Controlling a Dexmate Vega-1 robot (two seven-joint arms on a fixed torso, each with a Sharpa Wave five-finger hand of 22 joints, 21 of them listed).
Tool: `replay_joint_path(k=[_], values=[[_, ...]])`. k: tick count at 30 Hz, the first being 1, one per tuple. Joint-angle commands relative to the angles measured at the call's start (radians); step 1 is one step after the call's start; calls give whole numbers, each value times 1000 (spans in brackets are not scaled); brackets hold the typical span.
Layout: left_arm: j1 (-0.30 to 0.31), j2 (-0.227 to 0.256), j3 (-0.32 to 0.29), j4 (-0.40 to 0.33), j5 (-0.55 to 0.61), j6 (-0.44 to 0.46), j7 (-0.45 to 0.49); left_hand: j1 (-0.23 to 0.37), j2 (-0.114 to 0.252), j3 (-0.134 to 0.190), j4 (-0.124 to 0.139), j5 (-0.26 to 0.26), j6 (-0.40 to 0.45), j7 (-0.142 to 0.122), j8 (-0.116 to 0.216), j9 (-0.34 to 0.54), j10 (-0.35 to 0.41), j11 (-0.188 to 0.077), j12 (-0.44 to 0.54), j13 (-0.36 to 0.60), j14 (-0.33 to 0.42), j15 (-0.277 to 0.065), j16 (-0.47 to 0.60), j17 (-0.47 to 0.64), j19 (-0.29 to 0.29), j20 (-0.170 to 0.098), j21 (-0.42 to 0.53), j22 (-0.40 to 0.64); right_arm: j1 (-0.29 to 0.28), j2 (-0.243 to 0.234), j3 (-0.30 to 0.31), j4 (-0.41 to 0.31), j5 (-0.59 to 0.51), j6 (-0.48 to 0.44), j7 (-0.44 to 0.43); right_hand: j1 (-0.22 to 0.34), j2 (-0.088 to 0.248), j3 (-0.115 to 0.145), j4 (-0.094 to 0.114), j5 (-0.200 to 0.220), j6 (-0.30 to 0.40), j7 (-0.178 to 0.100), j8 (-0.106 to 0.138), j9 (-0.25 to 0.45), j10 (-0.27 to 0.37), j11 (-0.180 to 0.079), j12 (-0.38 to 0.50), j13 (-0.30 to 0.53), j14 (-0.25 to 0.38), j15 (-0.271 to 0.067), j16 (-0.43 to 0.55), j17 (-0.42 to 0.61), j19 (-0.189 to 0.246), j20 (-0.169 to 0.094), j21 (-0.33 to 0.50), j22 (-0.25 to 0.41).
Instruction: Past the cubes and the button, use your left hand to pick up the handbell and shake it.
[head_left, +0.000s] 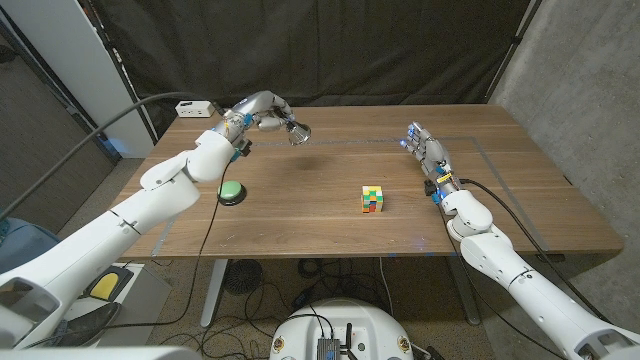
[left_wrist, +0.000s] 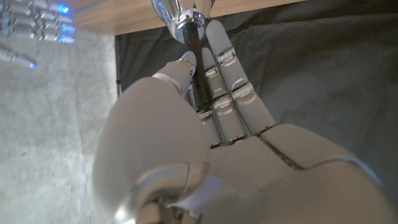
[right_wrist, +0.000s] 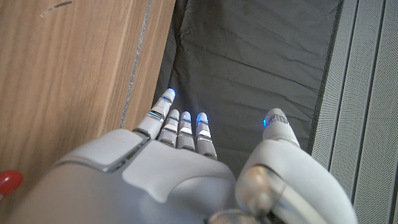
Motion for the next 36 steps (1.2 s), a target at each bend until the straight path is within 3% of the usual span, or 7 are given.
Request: replay_joint_path(k=[1, 6, 11, 18, 21, 27, 36], values=[[-13, 112, 68, -147, 392, 340, -107, 0, 8, 7, 1, 3, 7, -3, 9, 0, 7, -8, 3, 7, 107, -104, 5, 3, -4, -2, 9, 2, 17, 11, -12, 24, 4, 4, 21, 10, 0, 1, 2, 4, 3, 1, -4, 4, 7, -2, 1, 2, 4, 3, 1, 4, 10, -1, -2, 4], [-52, 141, 111, -180, 536, 380, -226, -1, 8, 7, 2, 3, 7, -3, 9, 1, 8, -8, 2, 11, 108, -107, 6, 4, -5, -2, 11, 2, 18, 12, -14, 25, 7, 2, 24, 10, 0, 1, 2, 4, 3, 1, -4, 4, 6, -4, 0, 2, 4, 5, 1, 4, 10, -1, -2, 4], [-82, 154, 159, -190, 763, 382, -313, -4, 7, 7, 3, 3, 8, -4, 10, 0, 10, -10, 1, 14, 107, -111, 5, 4, -6, -3, 12, 2, 14, 11, -13, 21, 7, 1, 21, 10, 1, 0, 2, 4, 3, 1, -4, 4, 7, -4, 1, 2, 4, 4, 1, 4, 10, -1, -2, 4], [-65, 126, 188, -166, 1165, 399, -388, -10, 6, 6, 6, 2, 9, -11, 9, -2, 11, -18, -2, 19, 109, -116, 6, 4, -7, -7, 15, 2, 1, 9, -9, 11, 12, -1, 13, 10, 1, 0, 2, 4, 3, 1, -4, 4, 7, -4, 1, 2, 4, 4, 1, 4, 10, -1, -2, 4], [-46, 110, 175, -150, 1287, 398, -406, -13, 6, 6, 8, 2, 8, -14, 9, -3, 12, -24, -3, 20, 111, -120, 7, 5, -8, -8, 16, 2, -2, 8, -7, 10, 14, -1, 12, 10, 1, 0, 2, 4, 2, 2, -4, 4, 7, -3, 1, 2, 4, 4, 0, 4, 11, -2, -2, 4], [7, 105, 119, -129, 1359, 392, -324, -17, 7, 5, 9, 1, 9, -18, 9, -5, 12, -24, -7, 24, 107, -125, 7, 7, -10, -11, 18, 2, 0, 8, -10, 13, 13, -3, 15, 11, 1, 0, 2, 4, 3, 4, -4, 4, 8, -2, 1, 2, 5, 3, 1, 4, 12, 0, -2, 4], [42, 74, 60, -157, 1456, 343, -456, -19, 7, 5, 8, 0, 10, -26, 9, -8, 15, -32, -14, 26, 102, -132, 9, 11, -17, -15, 21, 2, 7, 11, -15, 21, 13, -7, 21, 11, 1, -1, 2, 4, 2, 2, -4, 4, 7, -4, 1, 2, 5, 2, 1, 4, 11, -1, -3, 4]])
